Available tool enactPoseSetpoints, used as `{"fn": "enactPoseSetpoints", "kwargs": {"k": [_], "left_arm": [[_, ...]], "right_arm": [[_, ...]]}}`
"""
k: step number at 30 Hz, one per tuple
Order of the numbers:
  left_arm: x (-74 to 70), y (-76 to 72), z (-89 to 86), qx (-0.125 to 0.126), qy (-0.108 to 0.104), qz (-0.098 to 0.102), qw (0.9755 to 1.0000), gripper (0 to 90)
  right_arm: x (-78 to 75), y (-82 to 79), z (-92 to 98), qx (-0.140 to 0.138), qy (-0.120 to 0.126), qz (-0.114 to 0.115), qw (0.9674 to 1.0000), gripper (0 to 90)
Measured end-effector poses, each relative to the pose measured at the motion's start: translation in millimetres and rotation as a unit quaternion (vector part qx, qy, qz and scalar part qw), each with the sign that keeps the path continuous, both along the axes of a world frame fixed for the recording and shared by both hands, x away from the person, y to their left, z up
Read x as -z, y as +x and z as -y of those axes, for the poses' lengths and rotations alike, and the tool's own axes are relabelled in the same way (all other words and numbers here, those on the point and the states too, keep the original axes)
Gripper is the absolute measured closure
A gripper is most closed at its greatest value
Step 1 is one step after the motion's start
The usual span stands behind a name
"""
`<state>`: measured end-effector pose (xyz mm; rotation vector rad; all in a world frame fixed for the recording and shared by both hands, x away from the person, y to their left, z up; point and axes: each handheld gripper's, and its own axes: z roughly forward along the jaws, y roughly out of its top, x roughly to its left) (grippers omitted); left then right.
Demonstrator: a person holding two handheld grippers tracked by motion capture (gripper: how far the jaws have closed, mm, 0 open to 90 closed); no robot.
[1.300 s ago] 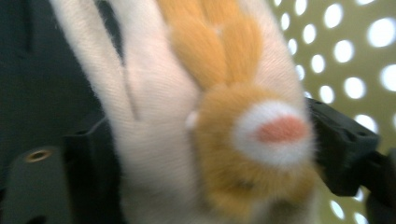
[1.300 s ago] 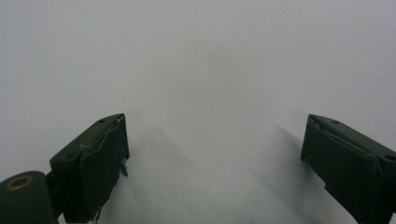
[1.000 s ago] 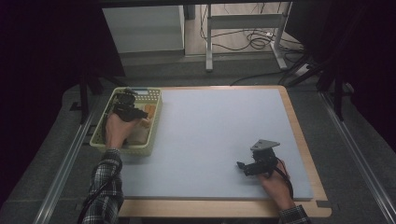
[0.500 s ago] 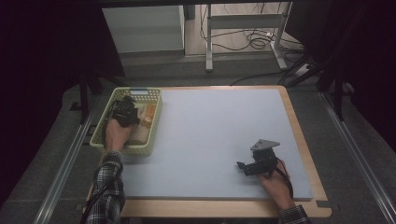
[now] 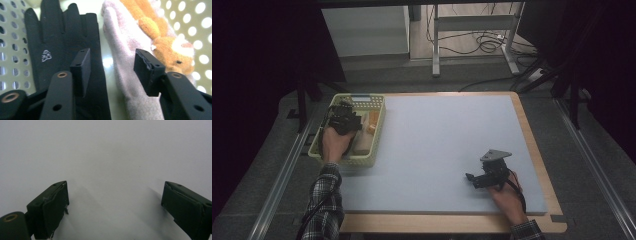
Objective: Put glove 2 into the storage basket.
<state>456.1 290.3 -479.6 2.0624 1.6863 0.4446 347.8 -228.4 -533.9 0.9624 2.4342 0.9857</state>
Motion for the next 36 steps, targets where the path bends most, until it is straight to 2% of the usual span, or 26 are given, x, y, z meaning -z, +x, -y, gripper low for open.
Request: {"fn": "enactPoseSetpoints", "kwargs": {"k": [3,8,14,17,26,30,36], "left_arm": [[-2.7,-2.6,-3.6,-0.003,-0.001,0.009,1.0000,40.8],[-7.6,-8.0,-7.3,0.000,-0.016,0.027,0.9995,32.6],[-12.0,-13.7,-8.3,0.006,-0.018,0.036,0.9992,22.4],[-13.3,-16.1,-9.6,0.006,-0.027,0.039,0.9988,20.0],[-16.0,-22.7,-13.2,0.011,-0.036,0.049,0.9981,10.4],[-17.7,-26.8,-15.7,0.009,-0.049,0.062,0.9968,7.4],[-21.6,-33.3,-18.4,0.018,-0.068,0.077,0.9945,4.5]], "right_arm": [[0.0,0.0,0.0,0.000,0.000,0.000,1.0000,7.3],[0.0,-0.1,-0.1,0.000,0.000,0.000,1.0000,7.3],[0.0,-0.1,-0.1,0.000,0.000,0.001,1.0000,7.3],[0.0,-0.2,-0.1,0.000,-0.001,0.001,1.0000,7.3],[0.0,-0.4,-0.2,0.000,-0.001,0.002,1.0000,7.3],[0.0,-0.4,-0.2,0.000,-0.001,0.002,1.0000,7.3],[0.0,-0.4,-0.2,0.000,-0.002,0.002,1.0000,7.3]]}}
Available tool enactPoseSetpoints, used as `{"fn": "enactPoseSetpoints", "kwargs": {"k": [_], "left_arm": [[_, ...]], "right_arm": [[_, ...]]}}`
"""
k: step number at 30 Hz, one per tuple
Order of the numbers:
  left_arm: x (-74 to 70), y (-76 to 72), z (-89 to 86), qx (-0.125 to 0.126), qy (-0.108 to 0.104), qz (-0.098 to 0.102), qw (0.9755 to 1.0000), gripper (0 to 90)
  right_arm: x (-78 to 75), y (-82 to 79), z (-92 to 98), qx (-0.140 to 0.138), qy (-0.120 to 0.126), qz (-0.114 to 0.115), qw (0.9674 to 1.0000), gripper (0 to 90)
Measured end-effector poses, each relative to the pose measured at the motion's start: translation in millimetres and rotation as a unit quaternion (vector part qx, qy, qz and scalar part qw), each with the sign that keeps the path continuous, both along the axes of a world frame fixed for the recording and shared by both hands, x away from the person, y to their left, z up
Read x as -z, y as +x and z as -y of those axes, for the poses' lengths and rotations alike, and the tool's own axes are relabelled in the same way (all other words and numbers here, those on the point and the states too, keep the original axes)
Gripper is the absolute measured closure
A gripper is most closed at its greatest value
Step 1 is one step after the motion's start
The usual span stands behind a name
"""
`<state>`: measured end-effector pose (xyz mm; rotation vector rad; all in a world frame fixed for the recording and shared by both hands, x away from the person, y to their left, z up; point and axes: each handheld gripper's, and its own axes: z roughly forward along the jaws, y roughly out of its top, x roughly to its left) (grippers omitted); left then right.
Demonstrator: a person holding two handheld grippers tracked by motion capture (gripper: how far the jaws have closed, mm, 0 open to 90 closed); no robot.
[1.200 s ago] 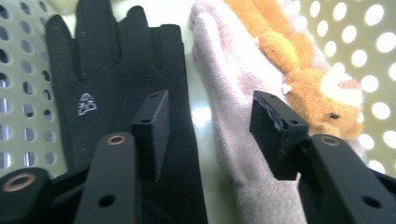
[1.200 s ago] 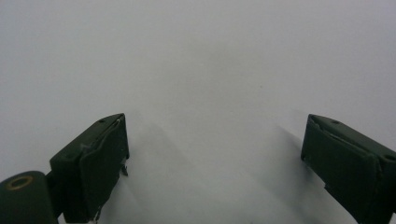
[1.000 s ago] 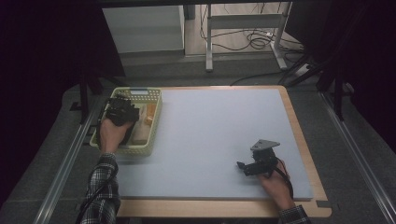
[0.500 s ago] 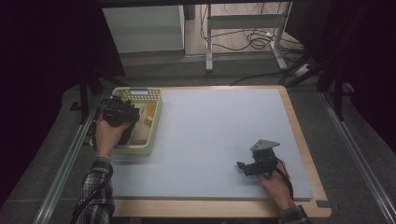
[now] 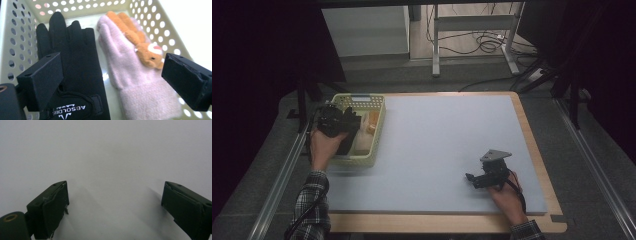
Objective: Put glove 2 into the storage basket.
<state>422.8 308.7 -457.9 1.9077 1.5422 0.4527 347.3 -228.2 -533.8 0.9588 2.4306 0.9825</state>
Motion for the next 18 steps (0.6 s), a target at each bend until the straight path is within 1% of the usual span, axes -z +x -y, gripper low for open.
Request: {"fn": "enactPoseSetpoints", "kwargs": {"k": [6,8,14,18], "left_arm": [[-5.7,-6.6,5.7,0.022,-0.006,0.012,0.9997,3.0],[-7.3,-9.0,10.1,0.034,-0.003,0.012,0.9993,2.6],[-8.9,-13.3,18.7,0.055,0.003,0.013,0.9984,0.9],[-11.5,-16.8,22.7,0.068,-0.005,0.019,0.9975,0.7]], "right_arm": [[0.0,0.0,0.0,0.000,0.000,0.000,1.0000,7.3],[0.0,0.0,0.0,0.000,0.000,0.000,1.0000,7.3],[0.0,0.0,0.1,0.000,0.000,0.000,1.0000,7.3],[0.0,0.0,0.0,0.000,0.000,0.000,1.0000,7.3]]}}
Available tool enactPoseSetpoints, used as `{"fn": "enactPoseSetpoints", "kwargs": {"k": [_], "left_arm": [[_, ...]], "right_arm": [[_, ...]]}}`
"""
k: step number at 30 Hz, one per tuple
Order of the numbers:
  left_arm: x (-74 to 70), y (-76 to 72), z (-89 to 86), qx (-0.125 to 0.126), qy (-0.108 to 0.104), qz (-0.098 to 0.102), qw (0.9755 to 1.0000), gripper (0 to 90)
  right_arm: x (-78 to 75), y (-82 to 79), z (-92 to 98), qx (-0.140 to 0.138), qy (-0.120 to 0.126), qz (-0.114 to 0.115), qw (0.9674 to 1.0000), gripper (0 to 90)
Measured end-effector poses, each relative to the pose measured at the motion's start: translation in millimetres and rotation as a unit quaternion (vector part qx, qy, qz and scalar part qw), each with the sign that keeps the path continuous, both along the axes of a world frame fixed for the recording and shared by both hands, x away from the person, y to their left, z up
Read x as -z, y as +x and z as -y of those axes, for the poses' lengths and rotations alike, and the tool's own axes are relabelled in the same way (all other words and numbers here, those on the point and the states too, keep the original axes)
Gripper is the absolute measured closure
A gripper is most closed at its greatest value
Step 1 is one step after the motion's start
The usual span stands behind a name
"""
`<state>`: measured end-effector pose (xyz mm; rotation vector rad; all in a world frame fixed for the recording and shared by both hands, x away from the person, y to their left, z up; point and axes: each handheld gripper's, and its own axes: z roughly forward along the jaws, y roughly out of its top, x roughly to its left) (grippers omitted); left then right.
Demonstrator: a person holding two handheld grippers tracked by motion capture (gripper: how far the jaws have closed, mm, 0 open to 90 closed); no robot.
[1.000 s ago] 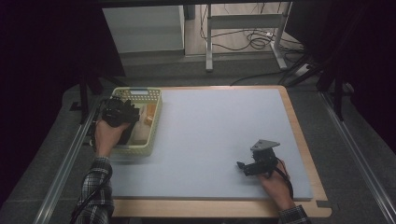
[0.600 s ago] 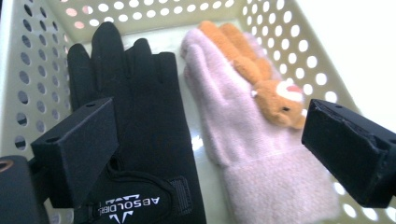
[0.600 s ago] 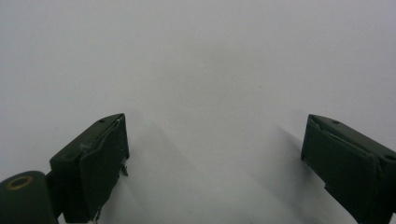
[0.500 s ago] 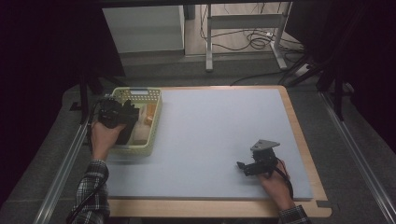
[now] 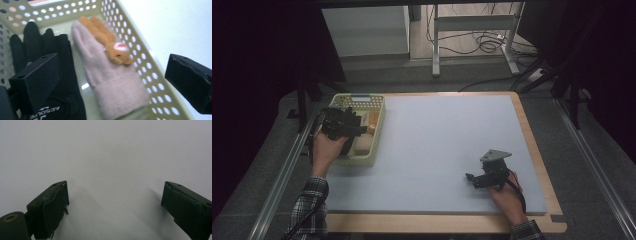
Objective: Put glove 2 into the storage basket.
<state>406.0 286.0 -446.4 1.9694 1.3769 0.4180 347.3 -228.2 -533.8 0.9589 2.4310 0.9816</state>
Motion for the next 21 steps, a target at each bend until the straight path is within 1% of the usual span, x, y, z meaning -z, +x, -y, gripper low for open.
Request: {"fn": "enactPoseSetpoints", "kwargs": {"k": [3,7,10,15,18,21], "left_arm": [[-2.5,-2.2,3.3,0.006,0.002,0.005,1.0000,0.7],[-6.3,-5.7,9.0,0.016,-0.003,0.014,0.9998,0.7],[-8.6,-8.8,15.1,0.028,0.000,0.021,0.9994,0.8],[-10.8,-13.2,28.3,0.051,0.004,0.029,0.9983,1.0],[-11.9,-14.9,37.2,0.064,0.014,0.032,0.9974,1.1],[-12.4,-16.3,46.2,0.074,0.014,0.035,0.9965,1.1]], "right_arm": [[0.0,0.0,0.0,0.000,0.000,0.000,1.0000,7.3],[0.0,0.0,0.0,0.000,0.000,0.000,1.0000,7.3],[0.0,0.0,0.0,0.000,0.000,0.000,1.0000,7.3],[-0.1,-0.1,-0.1,0.000,-0.001,0.001,1.0000,7.3],[-0.1,-0.2,-0.1,0.000,-0.001,0.001,1.0000,7.3],[-0.1,-0.3,-0.3,0.000,0.000,0.002,1.0000,7.3]]}}
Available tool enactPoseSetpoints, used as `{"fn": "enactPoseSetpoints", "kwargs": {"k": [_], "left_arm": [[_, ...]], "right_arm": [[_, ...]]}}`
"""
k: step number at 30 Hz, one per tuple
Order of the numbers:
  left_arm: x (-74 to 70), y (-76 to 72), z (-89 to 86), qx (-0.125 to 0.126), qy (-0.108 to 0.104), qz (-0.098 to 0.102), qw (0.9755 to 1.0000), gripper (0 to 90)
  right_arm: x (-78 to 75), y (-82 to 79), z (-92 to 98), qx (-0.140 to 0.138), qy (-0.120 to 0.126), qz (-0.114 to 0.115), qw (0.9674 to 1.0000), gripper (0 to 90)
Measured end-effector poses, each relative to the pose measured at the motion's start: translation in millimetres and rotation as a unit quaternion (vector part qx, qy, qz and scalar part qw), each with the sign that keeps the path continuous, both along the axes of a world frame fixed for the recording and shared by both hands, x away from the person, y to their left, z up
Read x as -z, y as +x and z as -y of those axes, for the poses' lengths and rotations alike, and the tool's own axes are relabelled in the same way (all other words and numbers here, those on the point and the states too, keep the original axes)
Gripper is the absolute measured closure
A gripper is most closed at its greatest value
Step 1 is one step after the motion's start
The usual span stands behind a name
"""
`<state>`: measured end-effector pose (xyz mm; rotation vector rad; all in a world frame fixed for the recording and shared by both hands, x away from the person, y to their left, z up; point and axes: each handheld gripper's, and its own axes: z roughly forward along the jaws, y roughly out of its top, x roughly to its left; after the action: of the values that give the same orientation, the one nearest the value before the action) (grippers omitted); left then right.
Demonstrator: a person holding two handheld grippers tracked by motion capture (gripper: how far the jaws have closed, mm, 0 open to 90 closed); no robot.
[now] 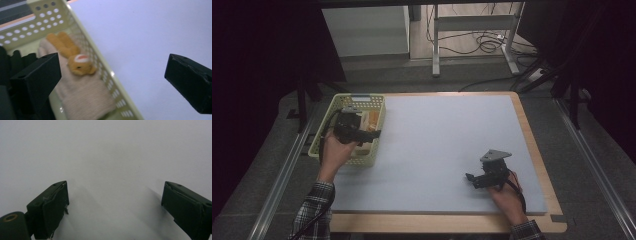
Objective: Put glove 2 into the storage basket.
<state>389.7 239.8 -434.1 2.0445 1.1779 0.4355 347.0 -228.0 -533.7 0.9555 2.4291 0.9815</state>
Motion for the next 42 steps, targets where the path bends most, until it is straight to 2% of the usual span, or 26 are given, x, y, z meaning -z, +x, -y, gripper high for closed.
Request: {"fn": "enactPoseSetpoints", "kwargs": {"k": [7,12,24,29,39,42], "left_arm": [[0.8,-4.8,24.1,0.031,0.005,0.008,0.9995,1.0],[2.9,-8.4,41.3,0.052,0.001,0.015,0.9985,1.1],[13.7,-28.4,87.6,0.112,0.001,0.031,0.9932,1.0],[22.3,-38.5,102.4,0.131,-0.009,0.030,0.9909,1.0],[45.5,-55.4,119.0,0.154,-0.003,0.027,0.9876,1.0],[59.7,-60.2,122.9,0.159,0.010,0.020,0.9870,1.0]], "right_arm": [[-0.1,0.0,-0.1,0.000,0.000,0.000,1.0000,7.3],[-0.2,-0.1,-0.2,0.000,0.000,0.000,1.0000,7.4],[-0.3,-0.2,-0.2,0.001,0.000,-0.001,1.0000,7.4],[-0.3,-0.1,-0.1,0.001,0.000,-0.001,1.0000,7.3],[-0.2,-0.1,-0.2,0.001,0.001,-0.001,1.0000,7.3],[-0.2,0.0,-0.1,0.001,0.001,-0.001,1.0000,7.3]]}}
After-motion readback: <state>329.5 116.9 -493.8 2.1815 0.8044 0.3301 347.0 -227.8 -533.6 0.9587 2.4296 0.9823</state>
